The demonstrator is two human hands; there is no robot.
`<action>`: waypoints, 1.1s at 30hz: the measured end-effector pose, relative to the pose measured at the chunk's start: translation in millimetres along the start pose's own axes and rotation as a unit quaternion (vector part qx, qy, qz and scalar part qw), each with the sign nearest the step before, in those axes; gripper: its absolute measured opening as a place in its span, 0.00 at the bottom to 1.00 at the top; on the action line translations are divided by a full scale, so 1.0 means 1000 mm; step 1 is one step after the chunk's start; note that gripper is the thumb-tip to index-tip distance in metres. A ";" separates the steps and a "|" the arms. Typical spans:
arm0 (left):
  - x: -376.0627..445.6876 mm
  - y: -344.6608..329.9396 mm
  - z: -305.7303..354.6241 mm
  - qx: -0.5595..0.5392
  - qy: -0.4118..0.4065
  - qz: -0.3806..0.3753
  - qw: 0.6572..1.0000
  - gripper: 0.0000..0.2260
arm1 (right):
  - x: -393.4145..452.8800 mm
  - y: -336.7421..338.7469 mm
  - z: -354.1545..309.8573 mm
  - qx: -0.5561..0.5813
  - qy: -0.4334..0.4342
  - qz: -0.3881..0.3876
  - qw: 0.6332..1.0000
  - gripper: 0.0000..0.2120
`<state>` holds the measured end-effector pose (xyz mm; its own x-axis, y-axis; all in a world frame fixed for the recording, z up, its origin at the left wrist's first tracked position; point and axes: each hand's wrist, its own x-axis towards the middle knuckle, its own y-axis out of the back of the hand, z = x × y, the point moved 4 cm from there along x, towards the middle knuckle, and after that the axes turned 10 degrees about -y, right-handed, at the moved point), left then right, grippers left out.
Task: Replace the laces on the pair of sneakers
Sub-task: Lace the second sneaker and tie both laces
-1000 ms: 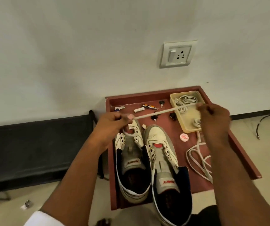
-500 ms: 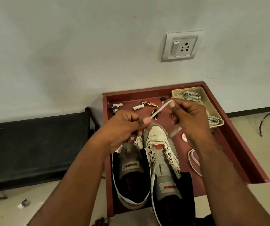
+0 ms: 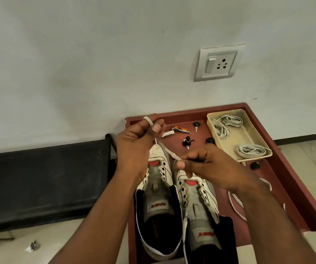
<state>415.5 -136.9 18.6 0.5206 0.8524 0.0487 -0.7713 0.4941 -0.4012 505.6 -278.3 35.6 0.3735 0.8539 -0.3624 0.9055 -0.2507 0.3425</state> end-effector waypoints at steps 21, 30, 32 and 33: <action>-0.024 -0.024 -0.003 -0.058 0.175 -0.336 0.924 0.11 | 0.007 0.020 0.011 0.108 0.061 0.235 0.964 0.11; 0.013 0.002 -0.004 -0.213 0.088 0.043 0.972 0.12 | 0.017 0.004 0.020 0.045 0.021 0.122 0.991 0.23; 0.014 0.006 -0.004 -0.162 0.058 0.059 0.983 0.11 | 0.012 0.004 0.012 0.059 0.030 0.094 0.993 0.17; 0.015 0.010 -0.005 -0.092 0.033 0.055 0.994 0.10 | 0.009 0.004 0.006 0.061 0.039 0.088 0.993 0.13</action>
<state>417.1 -120.0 10.5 0.4640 0.8836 -0.0631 -0.7489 0.3532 -0.5607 513.9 -274.3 28.5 0.5150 0.8241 -0.2360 0.8475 -0.4482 0.2844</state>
